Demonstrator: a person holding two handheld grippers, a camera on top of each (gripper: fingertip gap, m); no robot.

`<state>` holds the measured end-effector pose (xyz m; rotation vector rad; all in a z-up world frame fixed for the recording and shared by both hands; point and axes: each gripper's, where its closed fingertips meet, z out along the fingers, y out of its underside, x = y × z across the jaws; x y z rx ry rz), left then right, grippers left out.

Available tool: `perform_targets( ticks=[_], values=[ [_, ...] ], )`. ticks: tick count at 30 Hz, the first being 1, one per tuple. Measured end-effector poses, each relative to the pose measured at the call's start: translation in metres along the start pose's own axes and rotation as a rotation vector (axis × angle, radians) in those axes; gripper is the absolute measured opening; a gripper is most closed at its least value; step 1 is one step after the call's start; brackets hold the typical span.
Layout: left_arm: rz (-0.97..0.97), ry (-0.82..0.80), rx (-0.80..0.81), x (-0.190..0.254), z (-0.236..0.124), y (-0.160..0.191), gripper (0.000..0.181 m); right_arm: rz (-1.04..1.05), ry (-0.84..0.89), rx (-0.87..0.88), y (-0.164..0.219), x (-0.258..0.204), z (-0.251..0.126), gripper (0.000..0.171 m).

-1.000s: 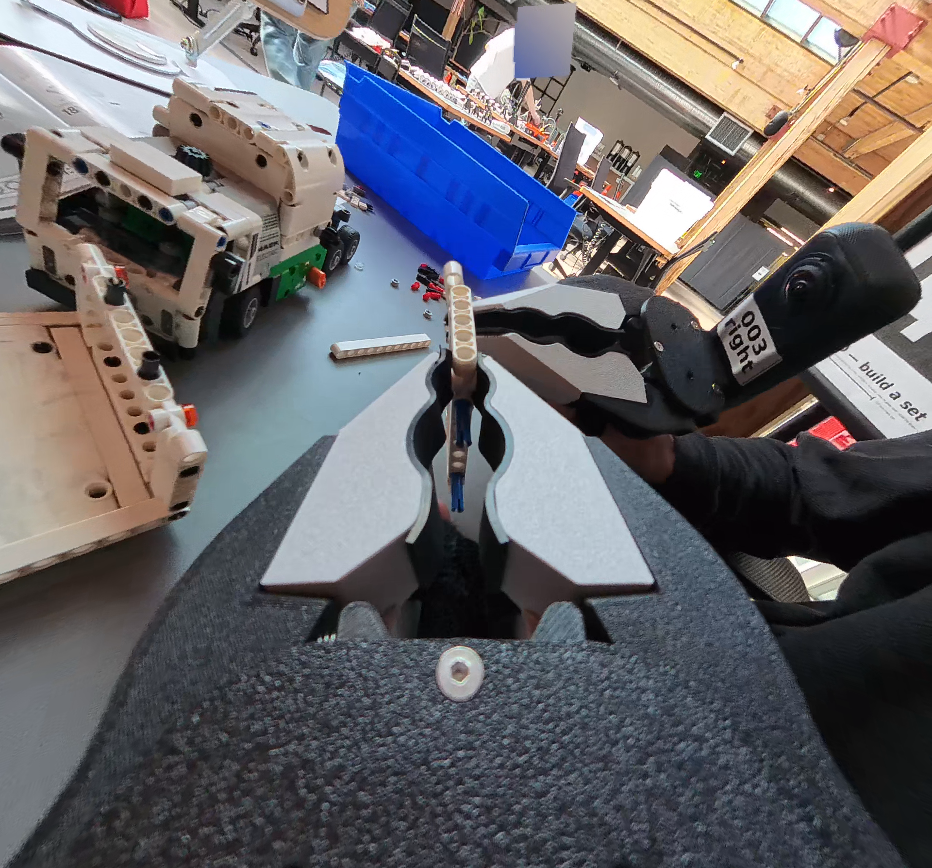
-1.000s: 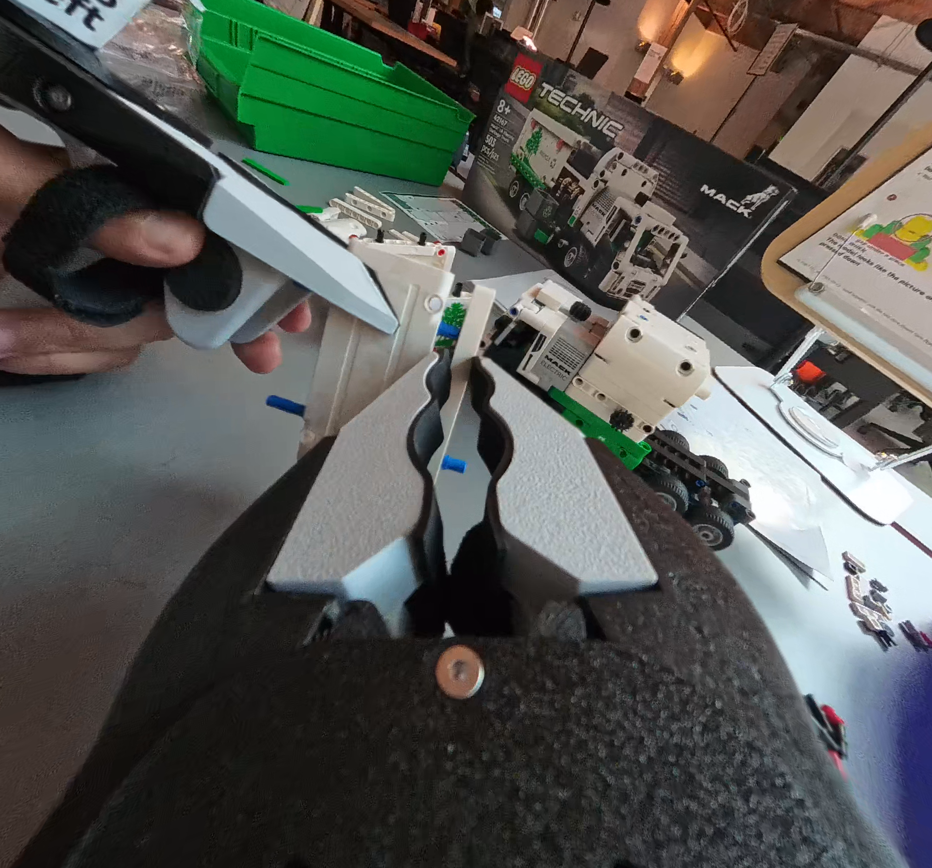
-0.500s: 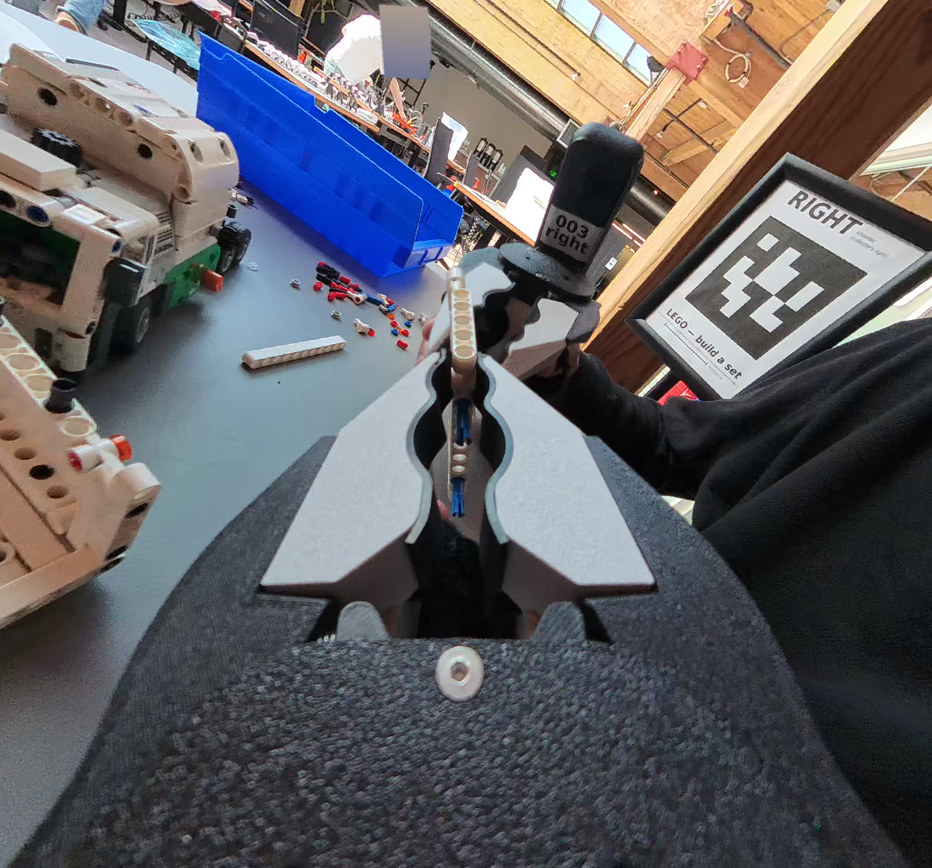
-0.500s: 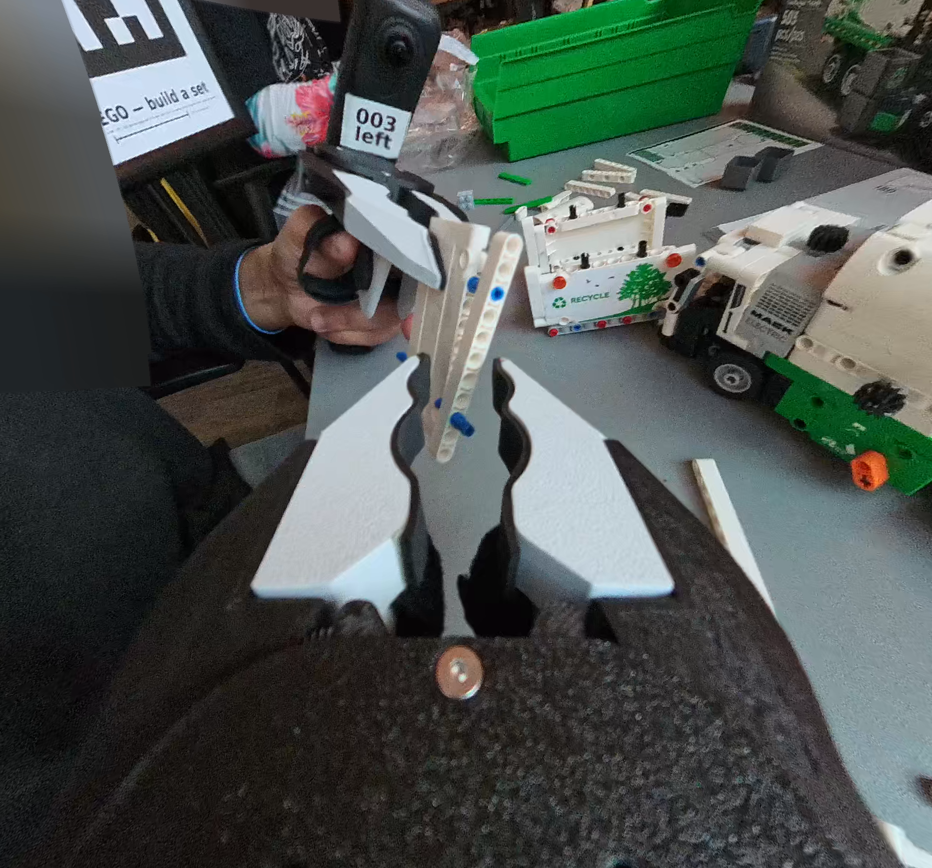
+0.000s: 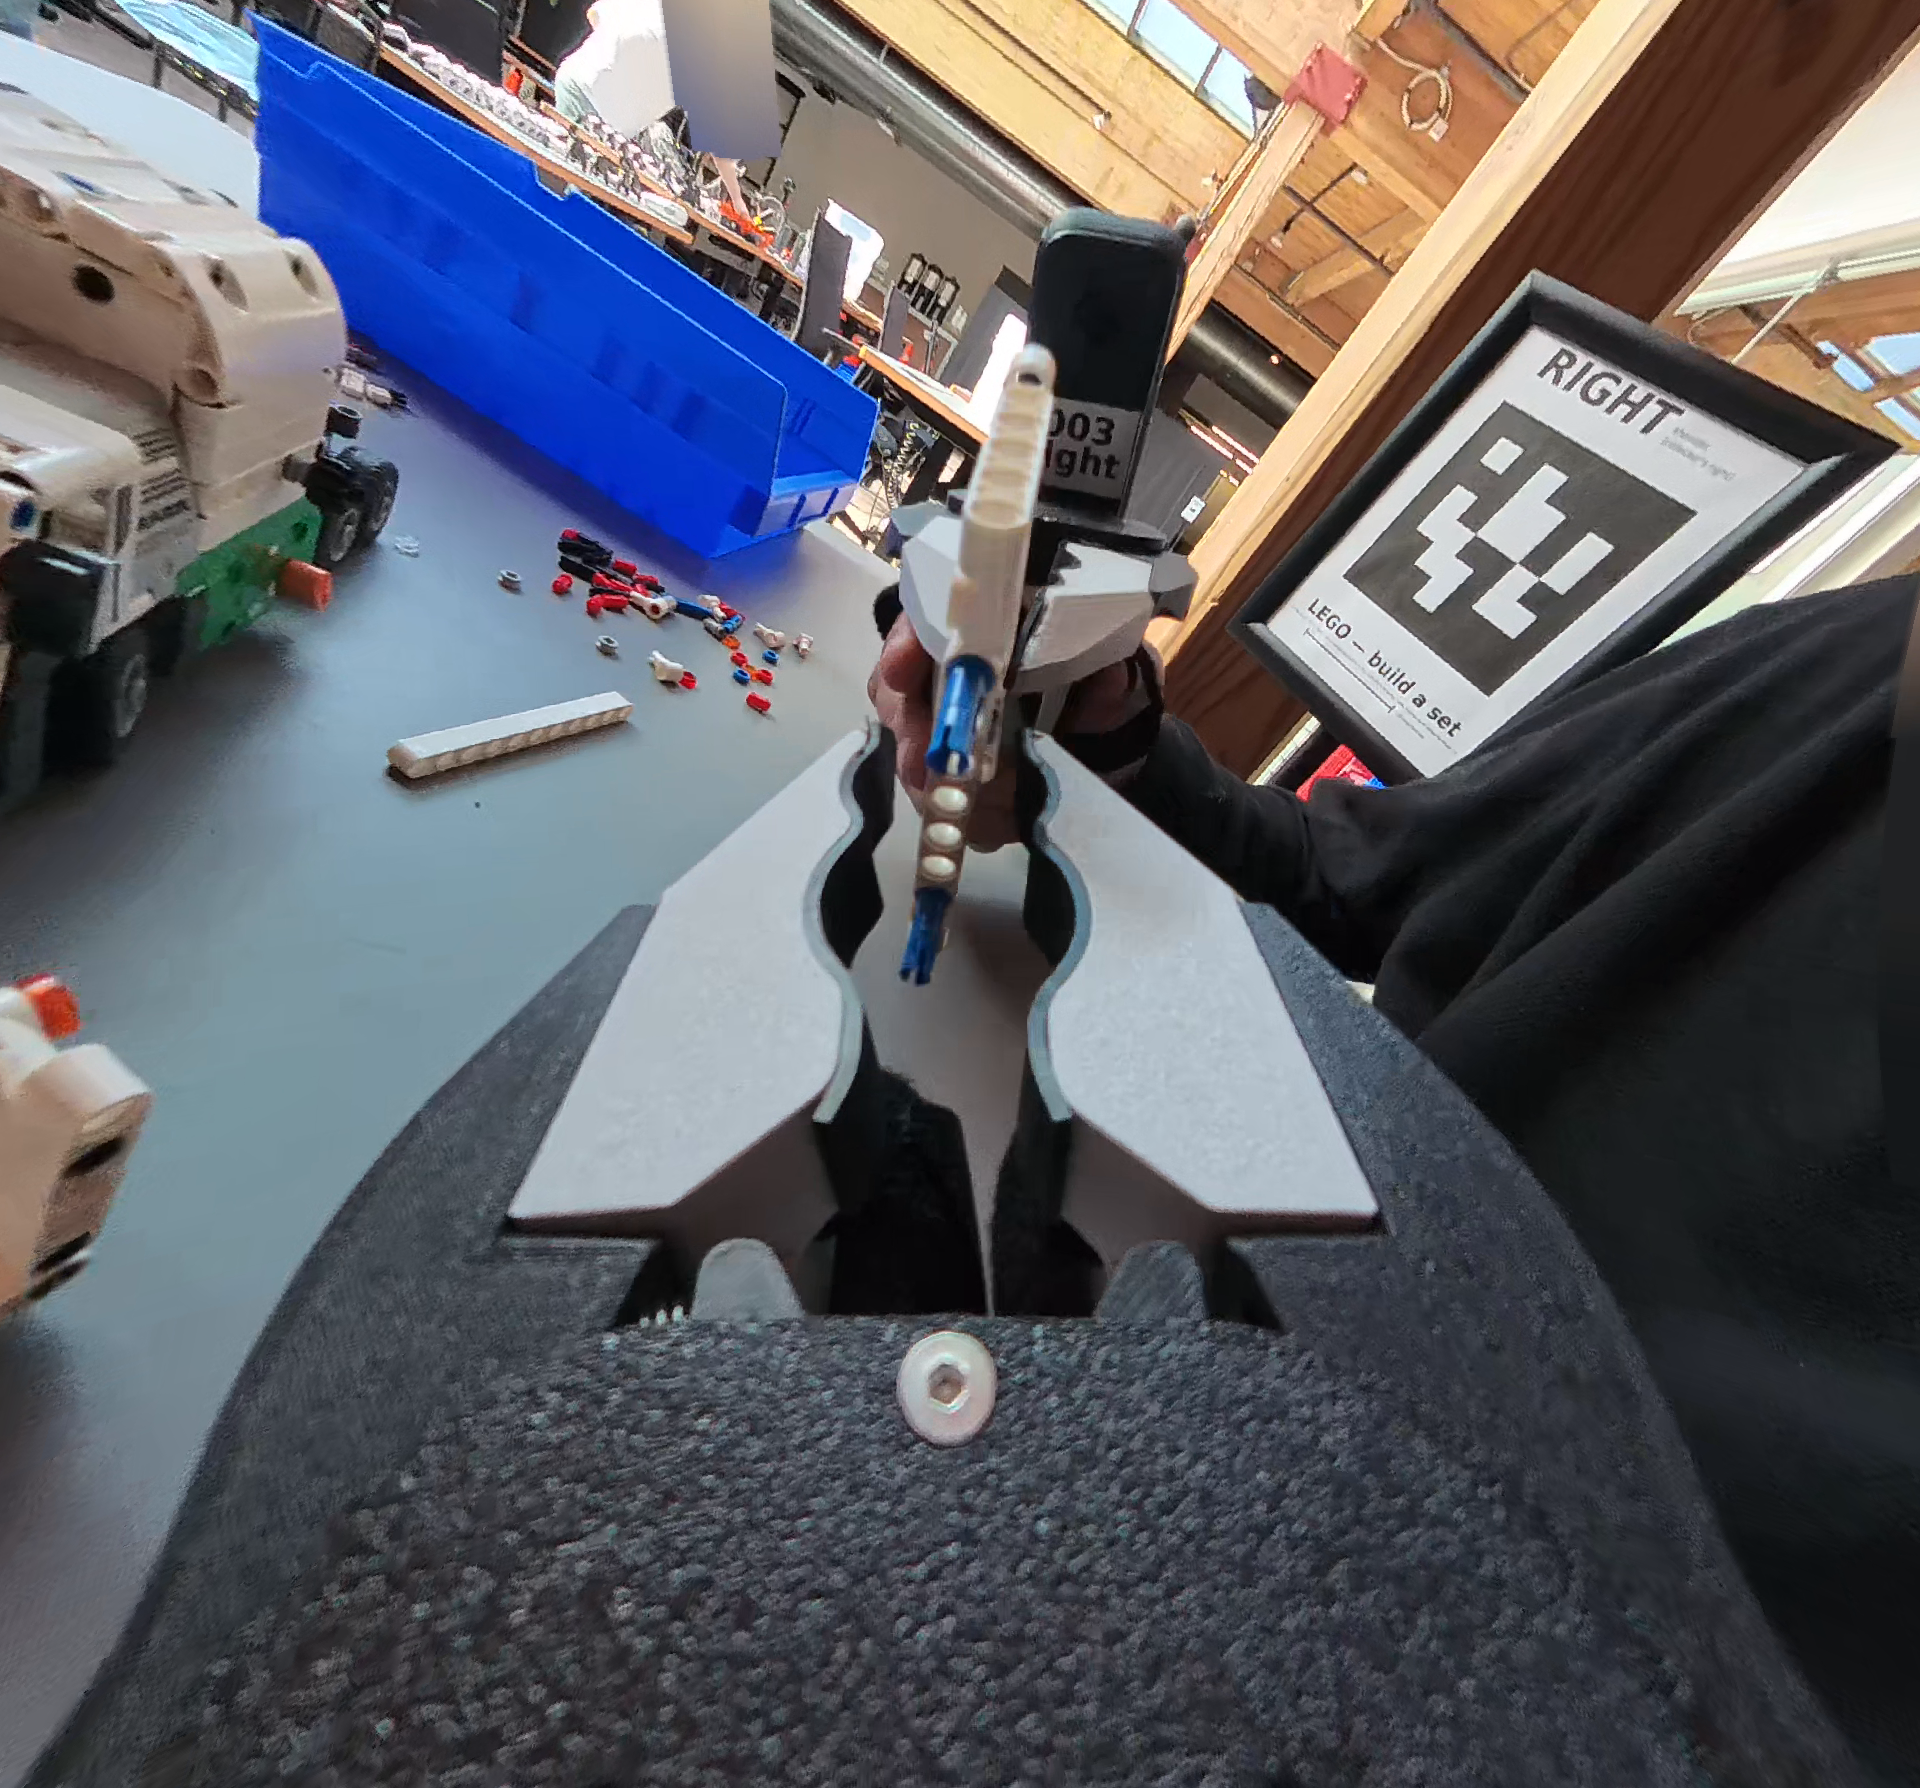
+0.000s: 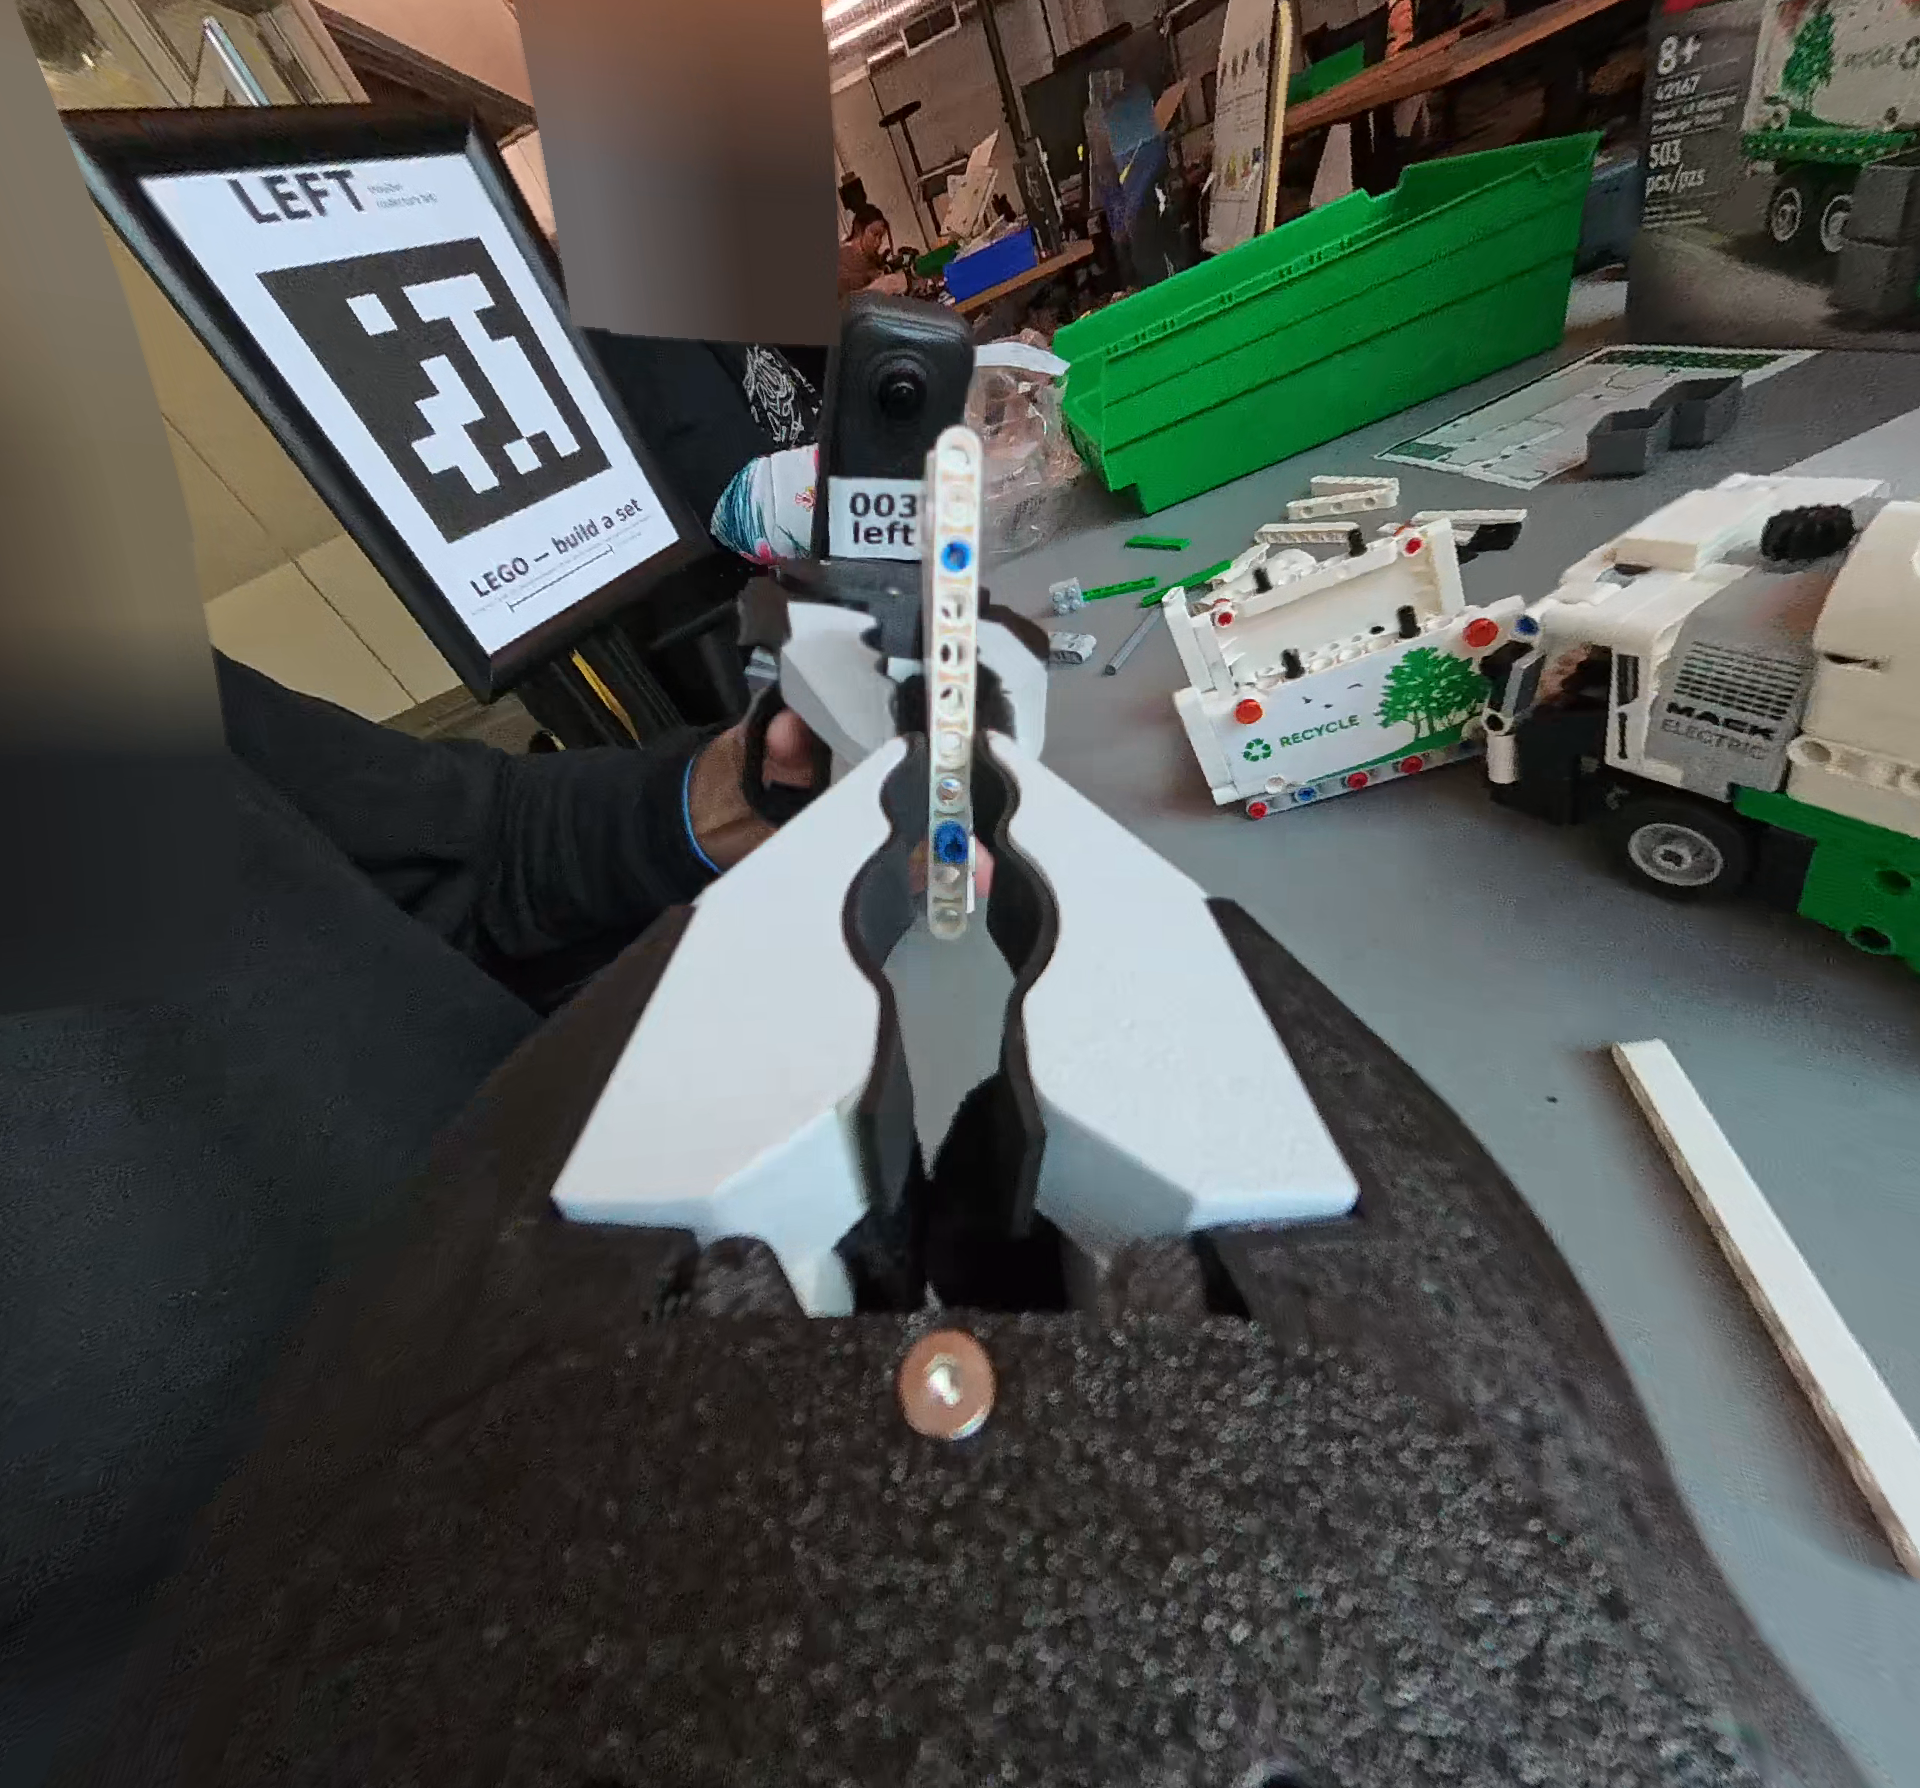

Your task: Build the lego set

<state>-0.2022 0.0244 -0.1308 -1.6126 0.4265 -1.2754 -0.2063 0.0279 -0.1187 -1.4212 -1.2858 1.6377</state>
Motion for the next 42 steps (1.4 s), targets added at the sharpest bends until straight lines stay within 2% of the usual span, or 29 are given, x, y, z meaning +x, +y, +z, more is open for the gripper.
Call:
perform_targets(
  ticks=[2,3,10,21,42],
  values=[
    [0.012,0.017,-0.006,0.004,0.001,0.002,0.005,-0.018,0.017,0.003,0.000,-0.002,0.002,0.006],
    [0.016,0.034,-0.007,0.007,0.000,0.002,0.004,-0.012,0.006,0.002,-0.001,-0.003,0.002,0.006],
    [-0.029,0.095,0.011,0.012,-0.001,0.000,0.004,-0.005,-0.071,-0.072,0.014,-0.011,-0.004,0.009],
    [-0.037,0.115,0.011,0.014,-0.001,0.000,0.004,0.021,-0.117,-0.031,0.010,-0.013,-0.005,0.007],
    [-0.004,0.070,-0.013,0.011,0.002,0.004,0.004,0.005,-0.079,-0.100,0.018,-0.007,-0.006,0.006]
  ],
)
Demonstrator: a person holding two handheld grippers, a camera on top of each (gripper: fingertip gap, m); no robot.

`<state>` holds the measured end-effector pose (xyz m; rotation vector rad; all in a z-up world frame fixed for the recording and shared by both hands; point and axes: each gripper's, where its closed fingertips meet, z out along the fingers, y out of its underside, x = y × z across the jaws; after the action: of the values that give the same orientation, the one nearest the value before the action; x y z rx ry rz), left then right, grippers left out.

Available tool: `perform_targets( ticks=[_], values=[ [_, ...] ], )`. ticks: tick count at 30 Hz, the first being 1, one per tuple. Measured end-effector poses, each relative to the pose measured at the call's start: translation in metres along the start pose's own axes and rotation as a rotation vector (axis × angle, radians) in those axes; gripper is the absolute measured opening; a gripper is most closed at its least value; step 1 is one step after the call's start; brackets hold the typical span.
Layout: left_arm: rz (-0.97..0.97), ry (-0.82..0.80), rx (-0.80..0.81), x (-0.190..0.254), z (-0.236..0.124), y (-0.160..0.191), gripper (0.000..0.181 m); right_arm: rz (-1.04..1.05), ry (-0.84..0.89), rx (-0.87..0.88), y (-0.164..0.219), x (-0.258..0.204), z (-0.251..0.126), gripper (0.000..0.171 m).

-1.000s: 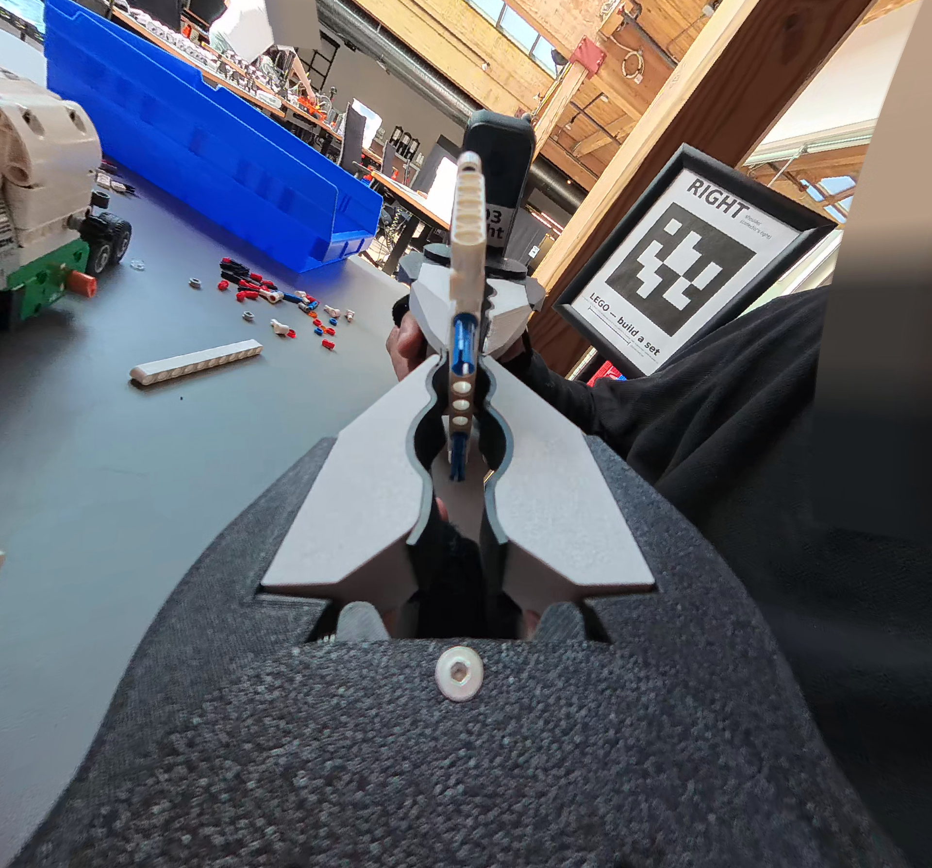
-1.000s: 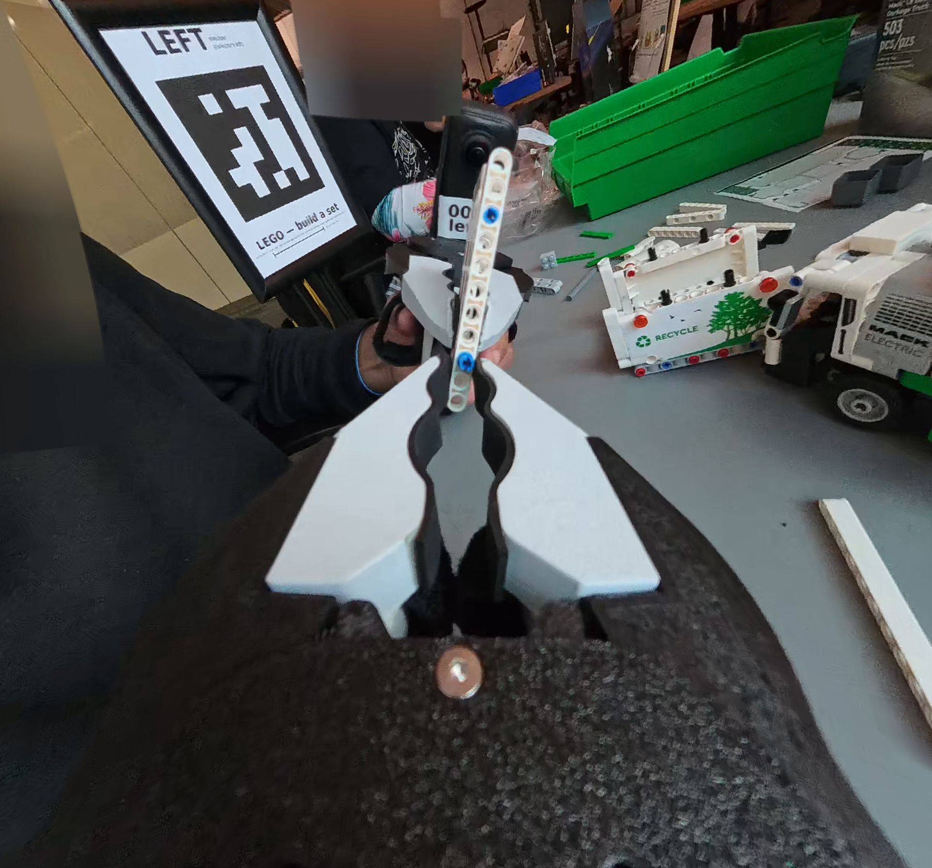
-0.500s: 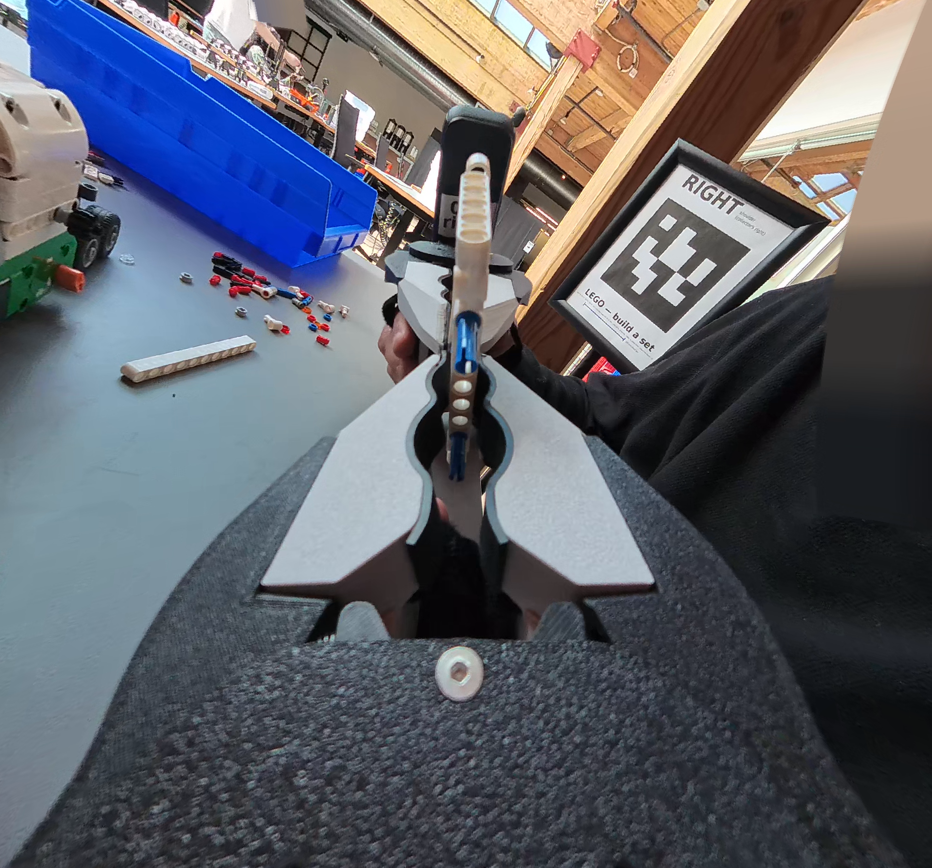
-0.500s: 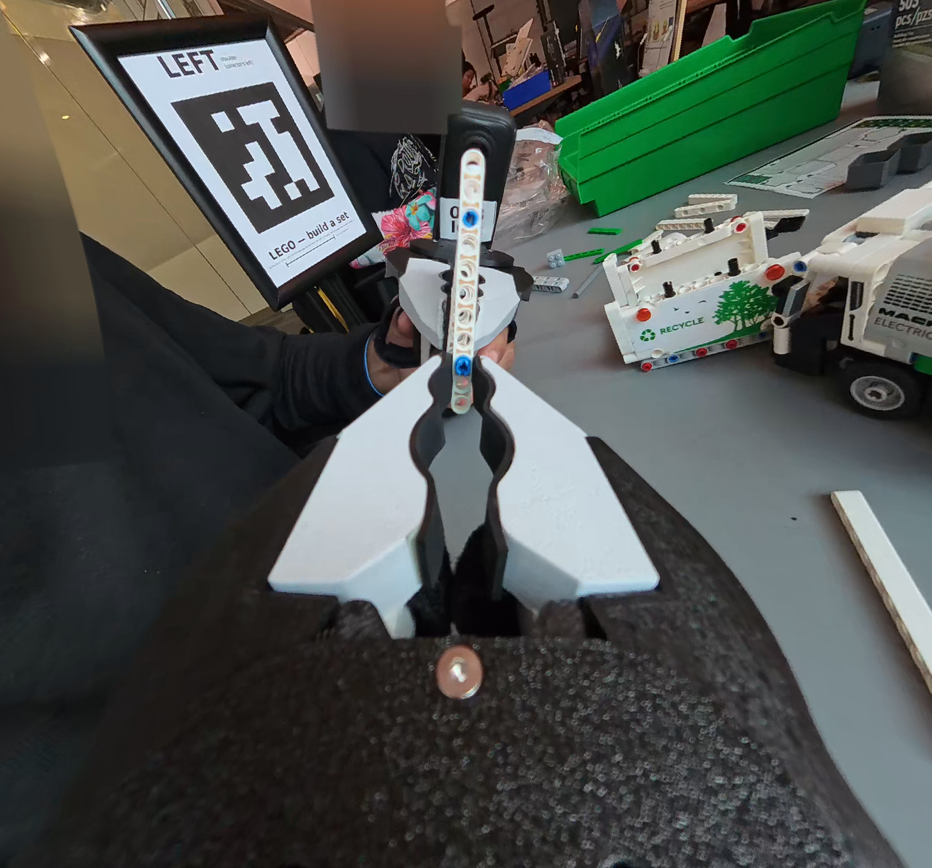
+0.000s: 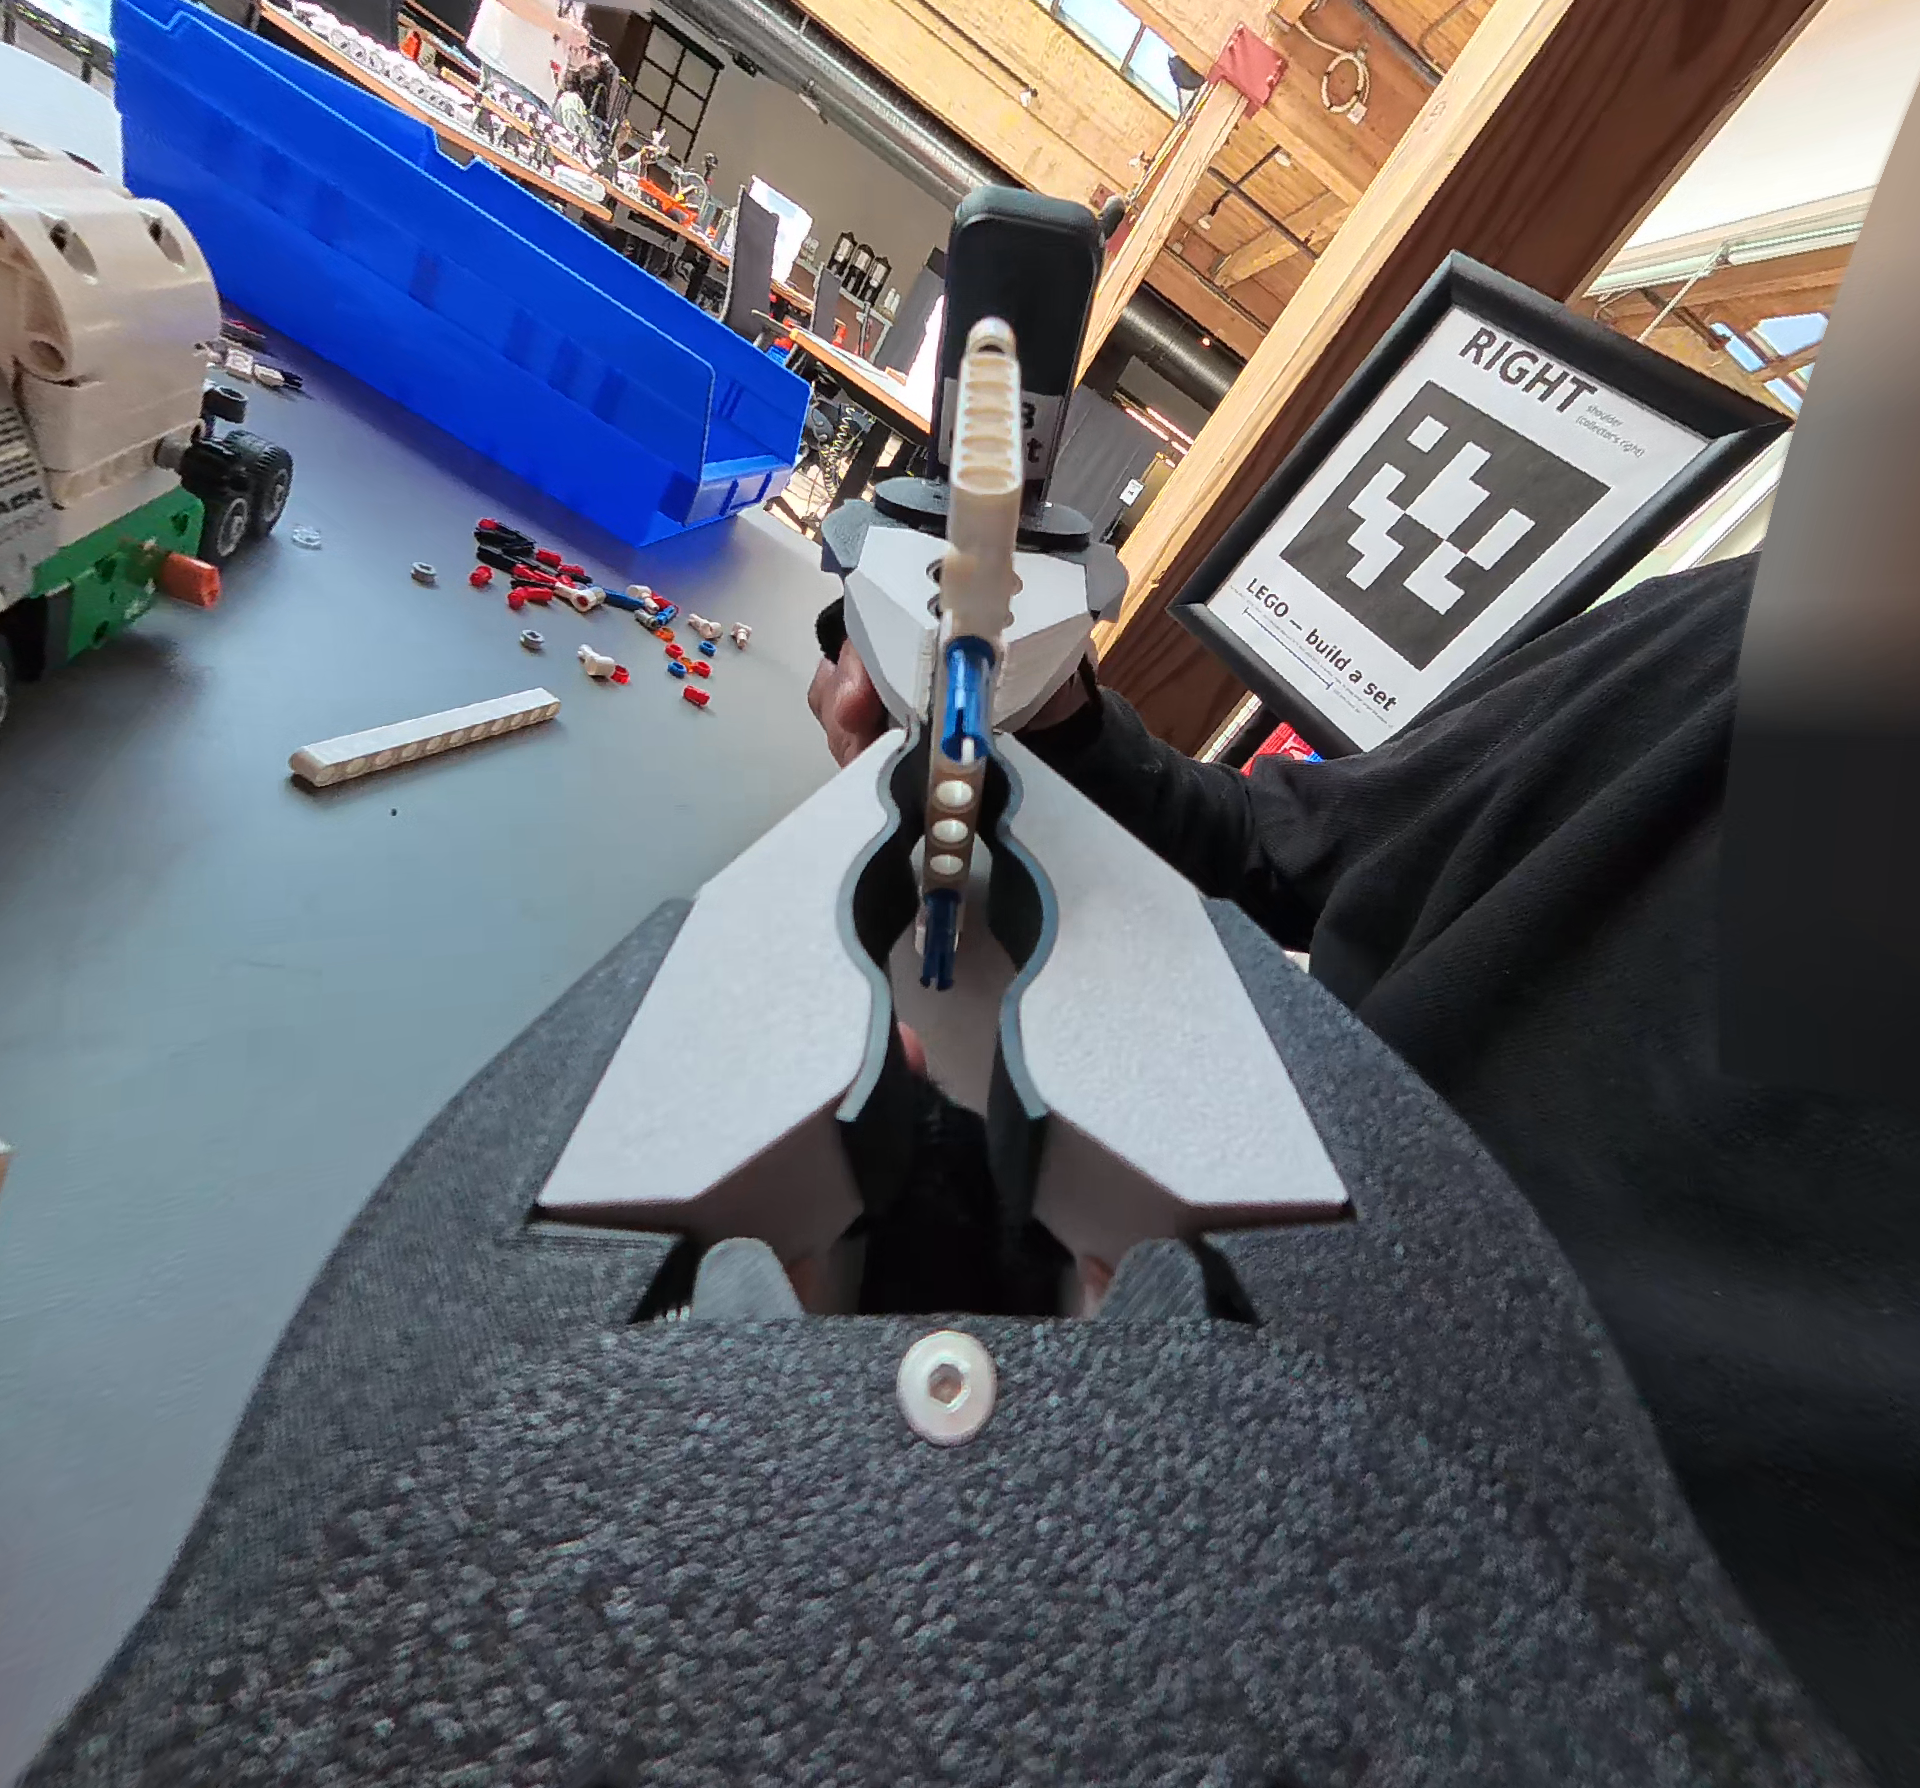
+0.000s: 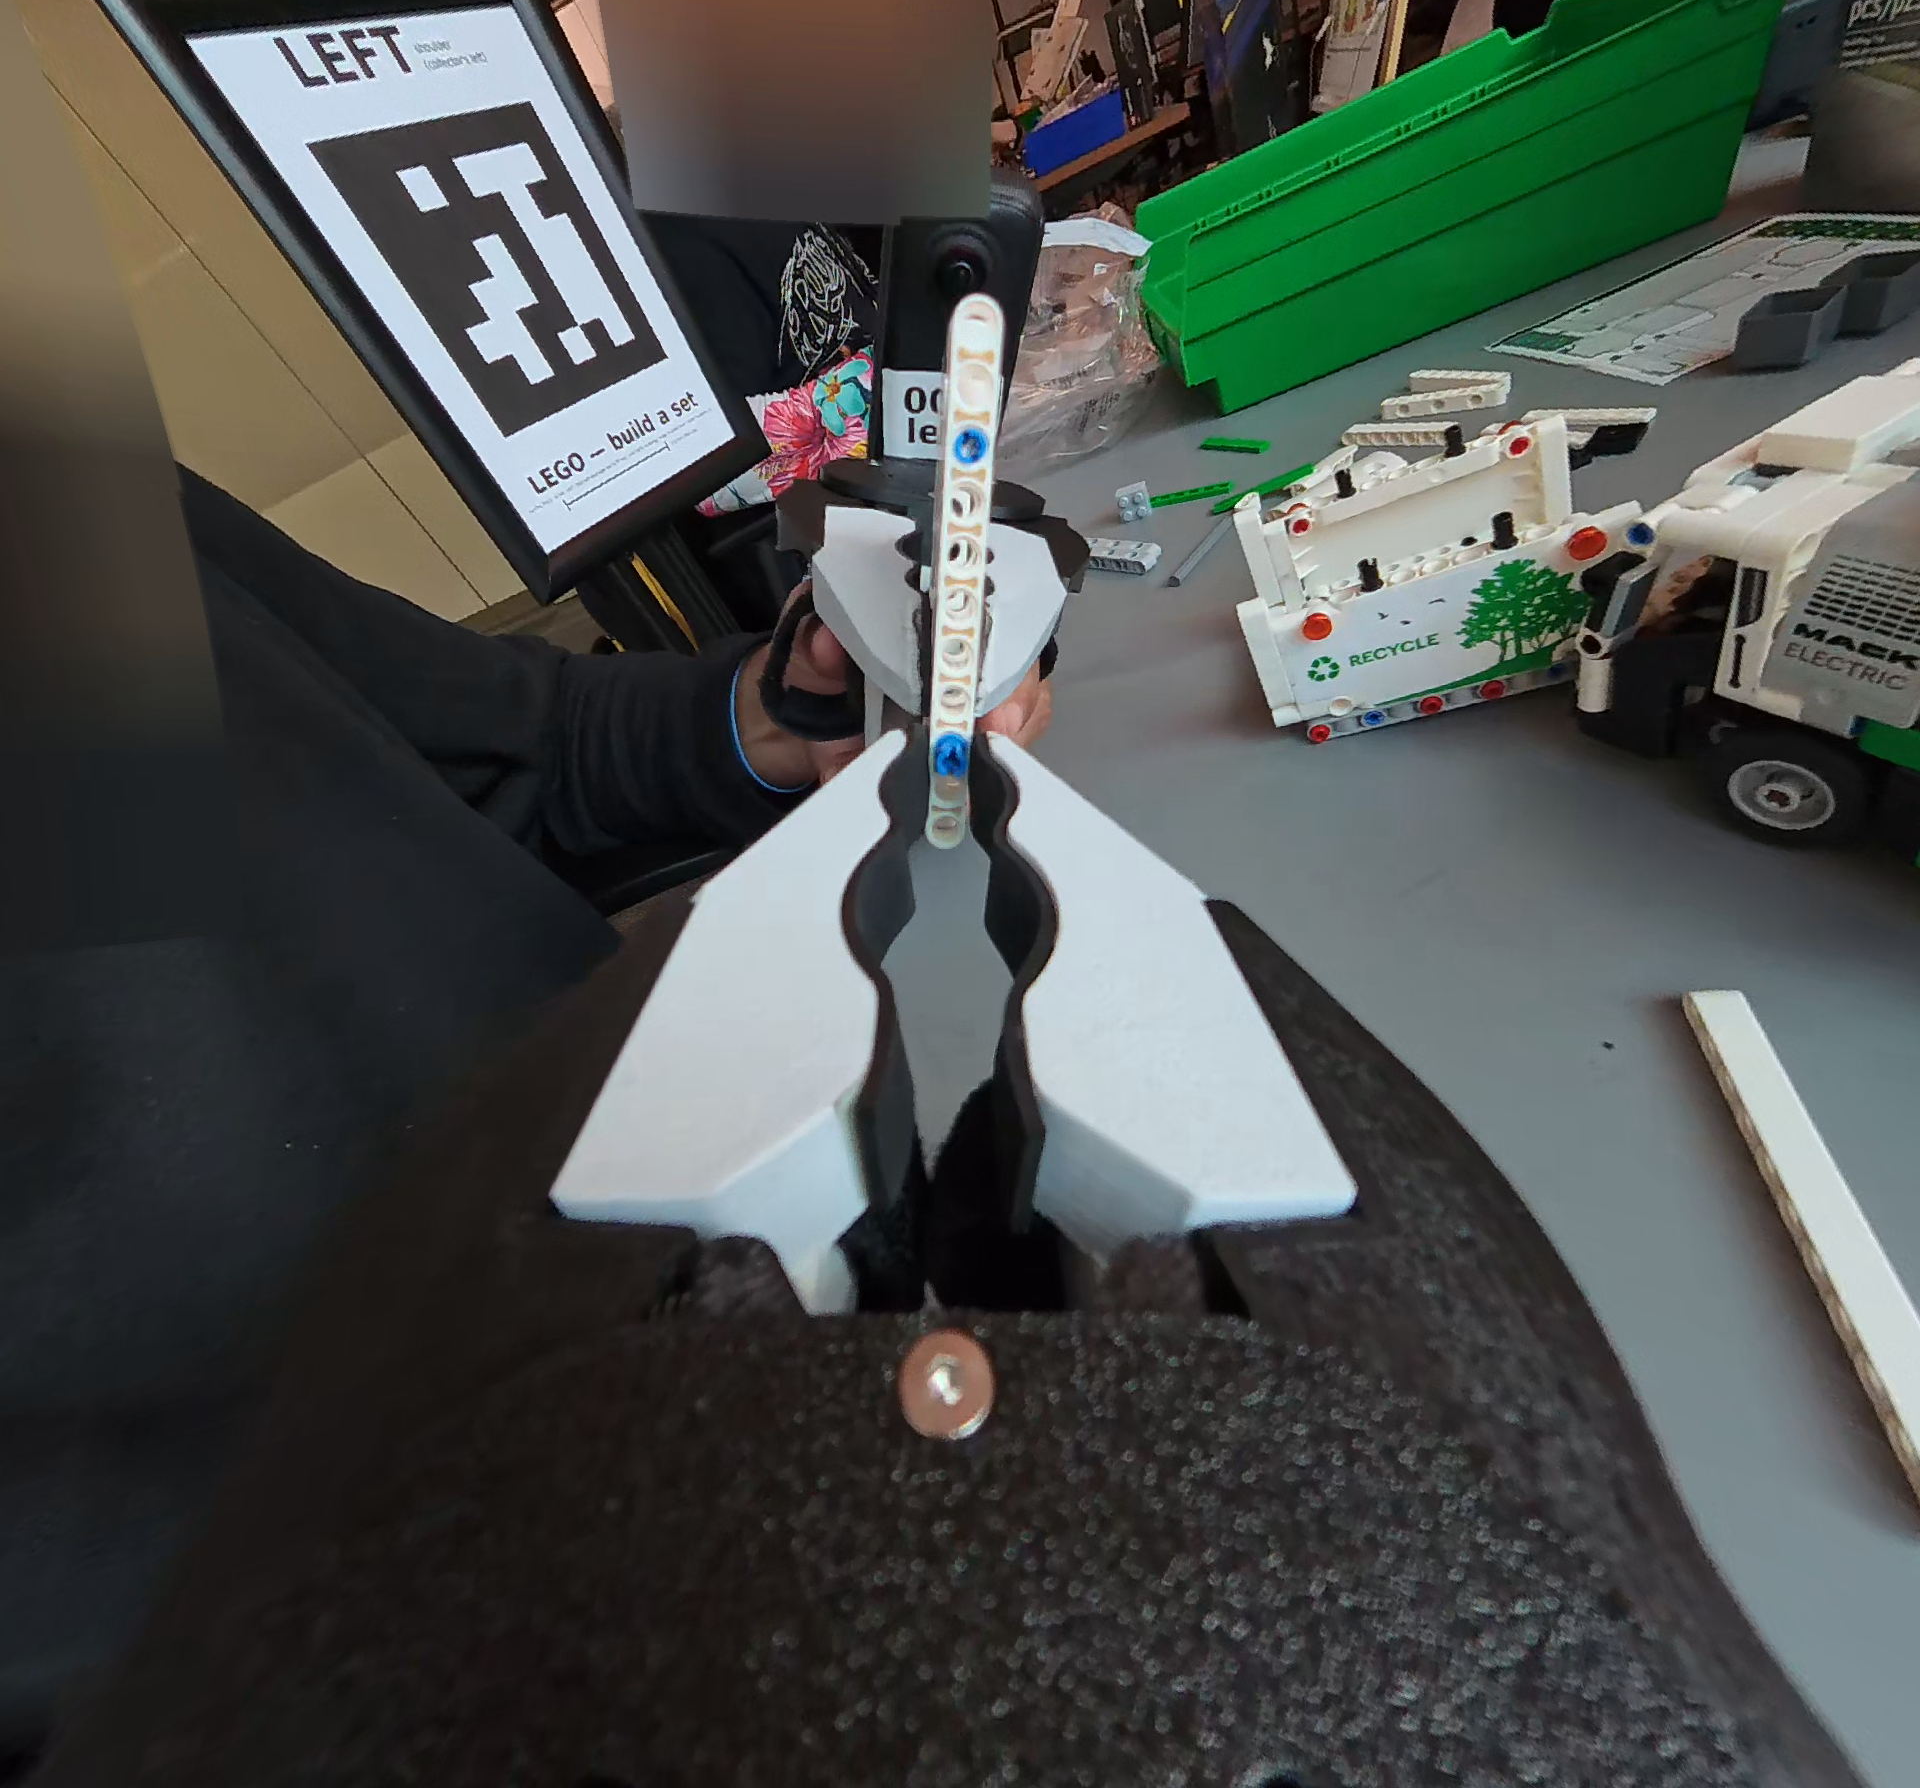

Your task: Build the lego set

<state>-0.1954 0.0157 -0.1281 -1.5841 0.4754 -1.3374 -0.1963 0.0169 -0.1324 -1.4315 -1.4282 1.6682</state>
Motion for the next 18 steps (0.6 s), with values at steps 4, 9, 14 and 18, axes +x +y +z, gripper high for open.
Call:
perform_targets(
  ticks=[4,9,14,18],
  values=[
    [0.004,-0.004,-0.007,0.001,0.002,0.002,0.005,0.019,-0.017,-0.014,0.005,-0.001,0.003,0.006],
    [-0.025,-0.003,-0.004,-0.003,0.003,0.000,0.004,0.021,-0.002,-0.023,0.004,0.002,0.002,0.006],
    [-0.031,0.007,-0.038,-0.004,0.000,0.003,0.004,0.039,0.003,0.062,-0.015,0.007,-0.010,0.013],
    [-0.028,-0.005,-0.050,-0.005,0.001,0.005,0.004,0.034,0.003,0.046,-0.012,0.005,-0.005,0.009]
  ],
)
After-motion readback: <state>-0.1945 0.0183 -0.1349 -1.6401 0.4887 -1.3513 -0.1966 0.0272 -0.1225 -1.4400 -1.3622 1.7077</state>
